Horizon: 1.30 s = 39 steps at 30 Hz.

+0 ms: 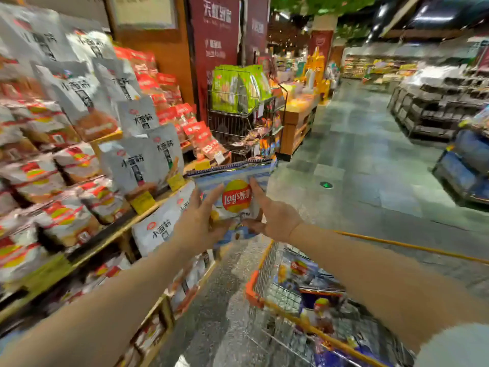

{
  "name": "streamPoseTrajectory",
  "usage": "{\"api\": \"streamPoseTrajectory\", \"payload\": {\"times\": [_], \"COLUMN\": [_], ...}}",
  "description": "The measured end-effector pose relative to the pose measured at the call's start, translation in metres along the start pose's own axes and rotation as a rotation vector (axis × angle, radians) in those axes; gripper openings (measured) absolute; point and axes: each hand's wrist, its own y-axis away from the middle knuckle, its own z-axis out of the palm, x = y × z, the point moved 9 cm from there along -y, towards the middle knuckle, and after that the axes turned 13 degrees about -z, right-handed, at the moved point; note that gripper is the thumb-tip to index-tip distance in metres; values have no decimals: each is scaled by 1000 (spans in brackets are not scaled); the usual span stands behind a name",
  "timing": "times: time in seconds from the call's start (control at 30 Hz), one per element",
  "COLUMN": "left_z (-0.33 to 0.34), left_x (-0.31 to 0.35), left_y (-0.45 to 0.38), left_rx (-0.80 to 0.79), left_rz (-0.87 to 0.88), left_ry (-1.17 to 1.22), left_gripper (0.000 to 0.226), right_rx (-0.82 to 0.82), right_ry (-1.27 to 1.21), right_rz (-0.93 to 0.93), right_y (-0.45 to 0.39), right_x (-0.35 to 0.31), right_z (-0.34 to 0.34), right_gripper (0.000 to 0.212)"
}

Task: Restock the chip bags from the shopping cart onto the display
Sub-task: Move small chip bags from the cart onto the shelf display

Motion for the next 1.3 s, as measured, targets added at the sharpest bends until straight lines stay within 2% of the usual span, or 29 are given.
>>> {"api": "streamPoseTrajectory", "payload": {"times": [0.07, 0.2, 0.3, 0.4, 0.47, 0.57, 0.73, 0.9, 1.1, 1.3], "left_z": [-55, -151, -207, -248, -263, -266, -292, -311, -343, -340], "left_x": [-23, -64, -95, -139, -165, -197, -296, -396, -498, -573], "left_y": [10, 40, 67, 93, 106, 120, 148, 163, 173, 175], "left_rx": [49, 127, 207, 245, 262, 204, 167, 130, 133, 79], "left_rz": [-20, -147, -185, -281, -345, -420, -683, -853, -1034, -1197], "left_ry": [-60, -105, -116, -150, -156, -174, -215, -202, -182, -171], "left_gripper": [73, 77, 75, 75, 75, 79, 88, 99, 95, 93], "right_rx": [43, 196, 41, 56, 24, -86, -160, -354, -502, -670], "right_ry": [-3, -18, 10, -39, -59, -22, -49, -123, -221, -235], "right_rz": [-63, -319, -347, -455, -510, -504, -611, -659, -683, -678], "right_y": [-29, -83, -118, -144, -157, -172, -219, -276, -343, -387], "right_x": [-47, -146, -202, -262, -288, -304, -363, -415, -477, -497], "right_z": [-8, -11, 9, 25, 43, 72, 151, 240, 312, 386], "right_gripper": [94, 89, 88, 87, 90, 88, 88, 87, 85, 83]}}
